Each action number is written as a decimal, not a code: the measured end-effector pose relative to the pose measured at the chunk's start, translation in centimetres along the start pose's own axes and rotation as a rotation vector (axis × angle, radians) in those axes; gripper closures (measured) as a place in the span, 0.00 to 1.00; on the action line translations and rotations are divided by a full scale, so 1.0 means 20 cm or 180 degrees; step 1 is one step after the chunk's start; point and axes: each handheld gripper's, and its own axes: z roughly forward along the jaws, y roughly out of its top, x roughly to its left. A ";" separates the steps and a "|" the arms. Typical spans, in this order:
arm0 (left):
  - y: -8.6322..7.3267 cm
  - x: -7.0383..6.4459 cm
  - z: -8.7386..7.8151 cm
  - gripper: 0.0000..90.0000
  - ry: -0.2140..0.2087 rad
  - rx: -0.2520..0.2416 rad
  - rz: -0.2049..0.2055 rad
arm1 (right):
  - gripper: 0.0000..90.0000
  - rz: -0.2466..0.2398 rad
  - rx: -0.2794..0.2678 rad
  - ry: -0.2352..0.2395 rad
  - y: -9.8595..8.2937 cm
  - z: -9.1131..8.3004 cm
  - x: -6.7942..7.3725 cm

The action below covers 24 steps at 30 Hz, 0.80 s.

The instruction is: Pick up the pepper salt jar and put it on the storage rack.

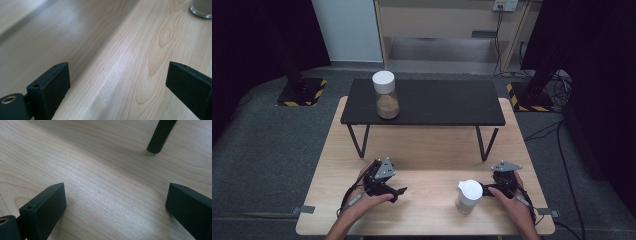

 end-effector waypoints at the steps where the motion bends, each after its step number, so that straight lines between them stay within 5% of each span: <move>1: 0.00 0.00 0.00 0.05 0.0000 0.0000 0.0000 | 0.05 0.0000 0.0000 0.0000 0.00 0.00 0.00; 9: -0.13 0.01 0.02 0.05 0.0031 0.0074 -0.0246 | 0.05 0.0009 -0.0005 -0.0013 0.00 0.00 0.01; 24: -0.21 0.04 0.01 0.05 0.0135 0.0197 -0.0467 | 0.05 0.0010 -0.0003 -0.0014 -0.01 -0.01 0.01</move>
